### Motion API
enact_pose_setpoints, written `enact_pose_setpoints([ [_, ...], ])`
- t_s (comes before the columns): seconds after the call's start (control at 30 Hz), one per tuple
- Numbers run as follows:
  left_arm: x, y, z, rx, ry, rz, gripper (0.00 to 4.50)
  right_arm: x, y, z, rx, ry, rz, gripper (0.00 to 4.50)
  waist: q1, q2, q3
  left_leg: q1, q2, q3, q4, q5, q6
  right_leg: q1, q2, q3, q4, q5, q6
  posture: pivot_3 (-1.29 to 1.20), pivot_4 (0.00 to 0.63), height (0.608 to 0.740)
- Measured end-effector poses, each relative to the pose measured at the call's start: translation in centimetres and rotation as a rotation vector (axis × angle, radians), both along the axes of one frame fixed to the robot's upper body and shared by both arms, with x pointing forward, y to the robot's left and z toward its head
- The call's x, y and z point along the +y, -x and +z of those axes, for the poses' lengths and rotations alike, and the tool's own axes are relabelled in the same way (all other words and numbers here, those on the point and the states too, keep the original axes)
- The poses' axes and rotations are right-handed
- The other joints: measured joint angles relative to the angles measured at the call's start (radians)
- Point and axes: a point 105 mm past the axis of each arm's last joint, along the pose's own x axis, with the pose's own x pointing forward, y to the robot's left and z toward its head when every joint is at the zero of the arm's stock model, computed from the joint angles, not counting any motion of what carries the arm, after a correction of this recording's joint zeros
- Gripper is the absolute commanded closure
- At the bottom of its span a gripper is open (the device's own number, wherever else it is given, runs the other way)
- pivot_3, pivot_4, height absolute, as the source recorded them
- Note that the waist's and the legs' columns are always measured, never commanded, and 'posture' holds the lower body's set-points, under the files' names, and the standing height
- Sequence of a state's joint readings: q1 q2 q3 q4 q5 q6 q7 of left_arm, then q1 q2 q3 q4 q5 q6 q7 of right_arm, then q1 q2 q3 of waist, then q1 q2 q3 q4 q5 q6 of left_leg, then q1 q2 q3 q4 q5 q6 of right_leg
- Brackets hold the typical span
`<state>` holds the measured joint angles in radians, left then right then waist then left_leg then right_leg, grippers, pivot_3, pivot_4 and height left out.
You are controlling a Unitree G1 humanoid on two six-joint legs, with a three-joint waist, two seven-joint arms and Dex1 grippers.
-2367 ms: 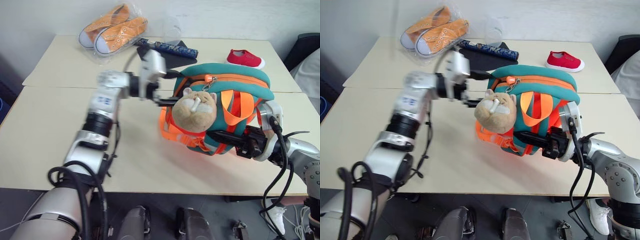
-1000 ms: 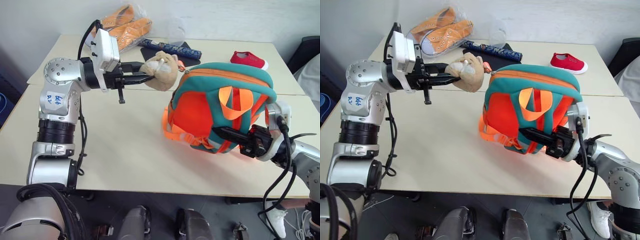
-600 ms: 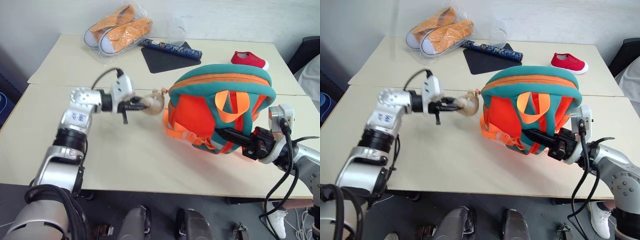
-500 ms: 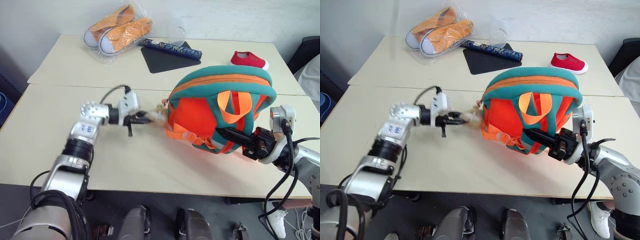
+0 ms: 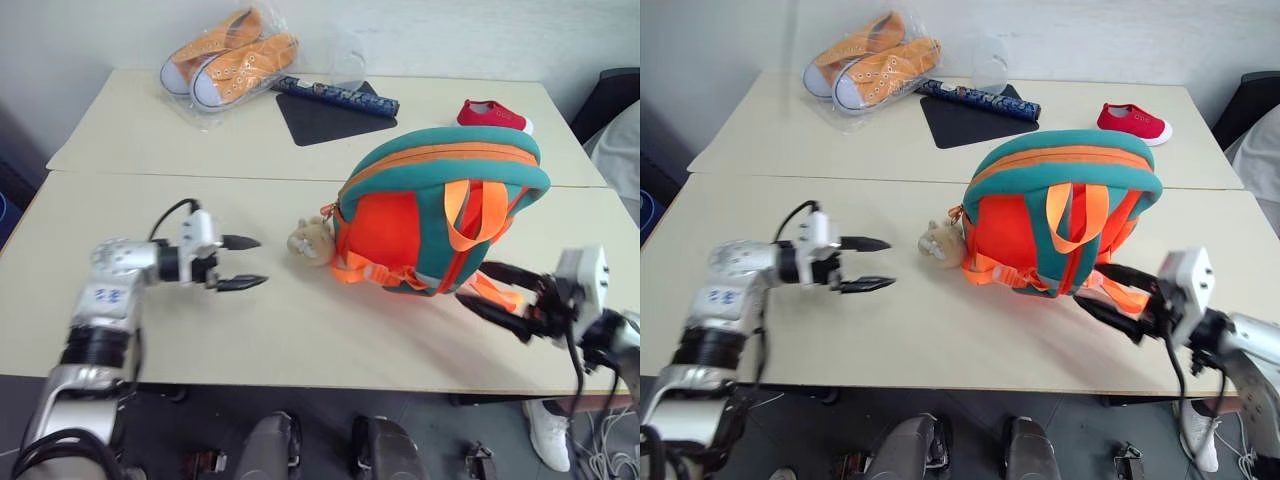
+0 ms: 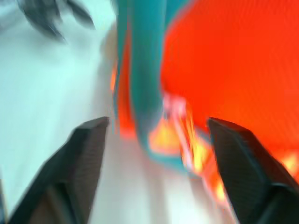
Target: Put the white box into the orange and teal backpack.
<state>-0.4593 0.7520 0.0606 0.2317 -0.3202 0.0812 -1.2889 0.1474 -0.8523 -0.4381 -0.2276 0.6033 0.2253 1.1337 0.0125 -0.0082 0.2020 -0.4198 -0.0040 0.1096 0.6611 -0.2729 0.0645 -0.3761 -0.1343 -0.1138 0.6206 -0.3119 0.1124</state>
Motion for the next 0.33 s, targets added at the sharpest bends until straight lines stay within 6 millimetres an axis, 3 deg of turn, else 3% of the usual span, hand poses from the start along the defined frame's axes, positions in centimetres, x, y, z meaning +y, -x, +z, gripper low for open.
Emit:
enact_pose_setpoints([
  [0.17, 4.0, 3.9, -2.8, 0.099, -0.096, 0.082, 0.45, -5.7, 0.3, -0.7, -0.003, 0.15, -0.083, 0.03, -0.009, 0.0, 0.0, 0.006, 0.0, 0.001, -0.002, -0.005, -0.005, 0.002, -0.005, 0.004, -0.003, 0.0, 0.001, 0.0, 0.15, 0.74],
  [0.33, 4.5, 4.0, -1.7, 0.017, -0.088, 0.151, 0.45, -5.9, -1.0, -0.8, -0.063, 0.19, -0.052, 0.03, -0.013, 0.0, 0.0, 0.011, 0.0, 0.002, -0.013, -0.001, -0.011, 0.001, -0.006, 0.004, -0.003, -0.001, -0.003, 0.0, 0.15, 0.74],
])
